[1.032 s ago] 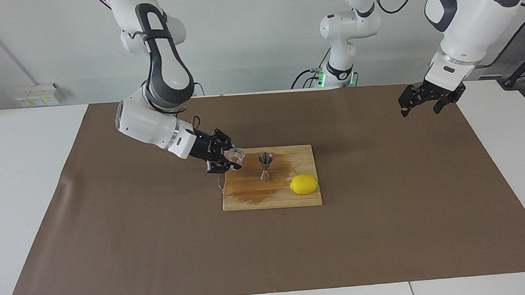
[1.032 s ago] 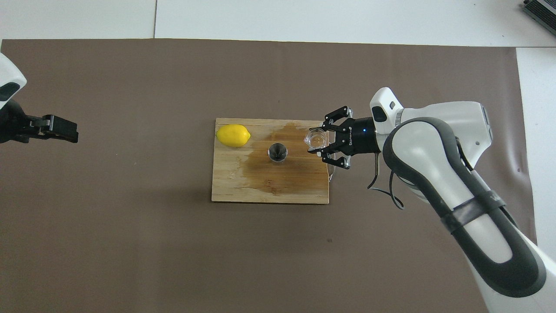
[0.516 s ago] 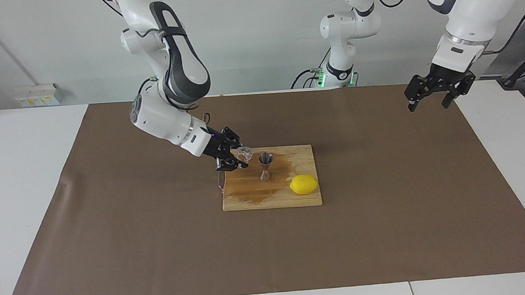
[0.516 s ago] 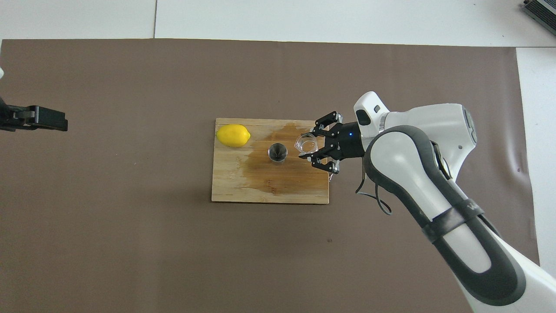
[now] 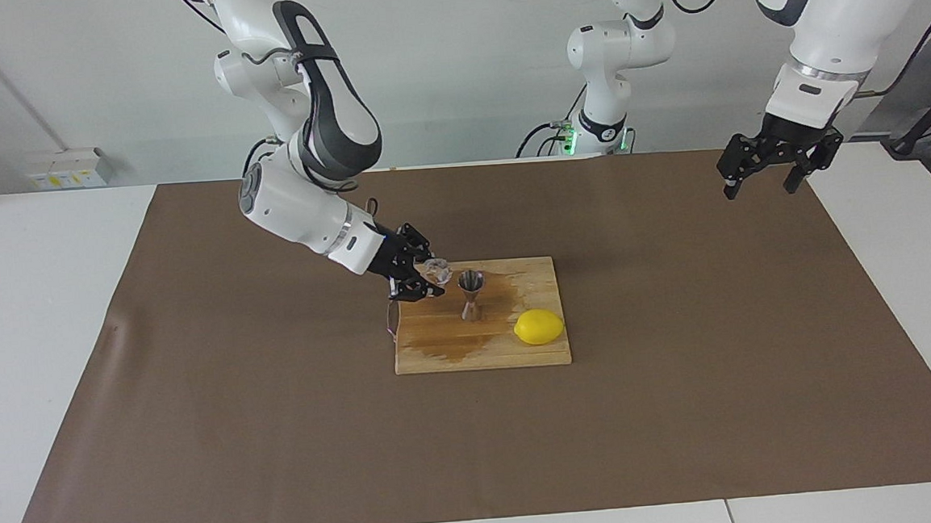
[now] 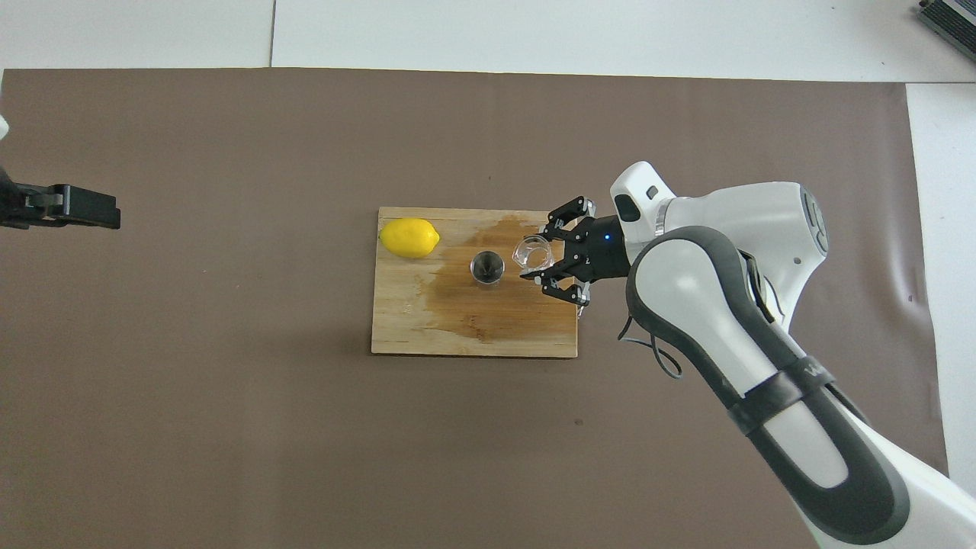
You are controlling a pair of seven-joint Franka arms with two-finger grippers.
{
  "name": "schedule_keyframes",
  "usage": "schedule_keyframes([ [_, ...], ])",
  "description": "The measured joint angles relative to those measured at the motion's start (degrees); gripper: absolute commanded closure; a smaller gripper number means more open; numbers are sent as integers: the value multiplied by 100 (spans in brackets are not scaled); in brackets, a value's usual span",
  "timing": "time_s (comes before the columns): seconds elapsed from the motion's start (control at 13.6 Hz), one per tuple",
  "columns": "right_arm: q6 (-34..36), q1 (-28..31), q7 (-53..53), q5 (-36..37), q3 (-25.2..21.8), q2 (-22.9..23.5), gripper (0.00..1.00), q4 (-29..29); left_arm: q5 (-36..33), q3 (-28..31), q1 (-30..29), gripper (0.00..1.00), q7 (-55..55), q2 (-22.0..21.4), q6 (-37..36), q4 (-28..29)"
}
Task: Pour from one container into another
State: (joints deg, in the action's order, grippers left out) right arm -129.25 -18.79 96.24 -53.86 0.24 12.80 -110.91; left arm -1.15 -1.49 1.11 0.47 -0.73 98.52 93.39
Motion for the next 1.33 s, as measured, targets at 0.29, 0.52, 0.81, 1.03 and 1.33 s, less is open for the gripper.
schedule_keyframes([
  [0.29,-55,-150,-217,32,0,0,100,29,0,6,-3,0,0,0,-195,0],
  [0.52,-197,-265,-493,294,1,0,100,58,0,19,-8,0,0,0,-220,0],
  [0.81,-237,-275,-804,587,0,1,100,104,0,20,-8,0,0,0,-229,0],
  [1.03,-265,-356,-1097,778,0,20,100,156,0,20,-8,0,0,0,-232,0],
  [1.33,-354,-476,-1594,1271,1,52,100,223,0,20,-8,0,-1,0,-234,0],
])
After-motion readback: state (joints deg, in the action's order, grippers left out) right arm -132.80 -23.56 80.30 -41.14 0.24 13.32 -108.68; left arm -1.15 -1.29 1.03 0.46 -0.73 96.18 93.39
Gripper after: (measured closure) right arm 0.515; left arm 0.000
